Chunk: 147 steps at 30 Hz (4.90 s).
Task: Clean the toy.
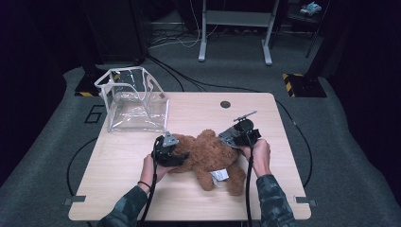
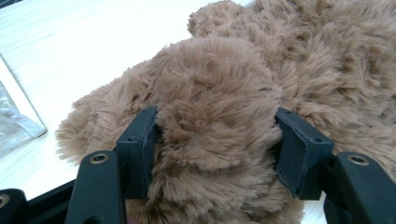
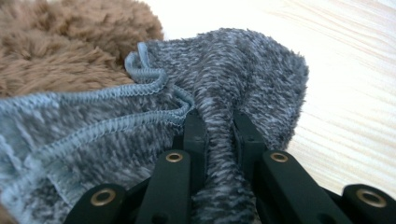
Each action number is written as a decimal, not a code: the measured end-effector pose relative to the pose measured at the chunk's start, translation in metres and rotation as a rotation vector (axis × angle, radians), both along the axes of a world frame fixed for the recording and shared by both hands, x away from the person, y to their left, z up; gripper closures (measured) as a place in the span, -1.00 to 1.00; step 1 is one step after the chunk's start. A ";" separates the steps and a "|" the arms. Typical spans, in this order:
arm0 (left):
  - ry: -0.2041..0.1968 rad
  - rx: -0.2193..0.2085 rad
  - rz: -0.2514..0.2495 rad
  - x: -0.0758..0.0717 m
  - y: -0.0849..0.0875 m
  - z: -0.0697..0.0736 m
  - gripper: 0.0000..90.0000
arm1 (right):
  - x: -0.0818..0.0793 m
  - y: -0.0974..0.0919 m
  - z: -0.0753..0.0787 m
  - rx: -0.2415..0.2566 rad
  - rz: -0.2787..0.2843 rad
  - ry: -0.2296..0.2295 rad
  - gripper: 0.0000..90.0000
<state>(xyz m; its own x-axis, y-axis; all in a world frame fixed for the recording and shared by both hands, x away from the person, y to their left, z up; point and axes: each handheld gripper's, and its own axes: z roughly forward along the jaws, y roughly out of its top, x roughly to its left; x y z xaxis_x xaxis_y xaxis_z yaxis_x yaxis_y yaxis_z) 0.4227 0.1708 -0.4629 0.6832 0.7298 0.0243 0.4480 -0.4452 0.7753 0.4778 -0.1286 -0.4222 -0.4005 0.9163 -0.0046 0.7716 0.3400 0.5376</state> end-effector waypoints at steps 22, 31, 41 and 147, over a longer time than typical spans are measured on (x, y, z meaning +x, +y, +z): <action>0.016 -0.006 0.013 0.001 -0.002 0.003 -0.16 | -0.019 0.089 0.015 0.092 0.235 -0.096 0.76; 0.017 -0.017 0.022 0.002 -0.002 0.003 -0.16 | -0.019 0.037 0.014 0.060 0.096 -0.116 0.77; 0.020 -0.014 0.026 0.002 -0.002 0.003 -0.16 | -0.020 -0.014 -0.010 0.066 -0.048 -0.036 0.77; 0.043 -0.049 0.030 0.011 0.001 0.003 -0.18 | -0.084 0.072 -0.003 -0.010 0.252 -0.159 0.79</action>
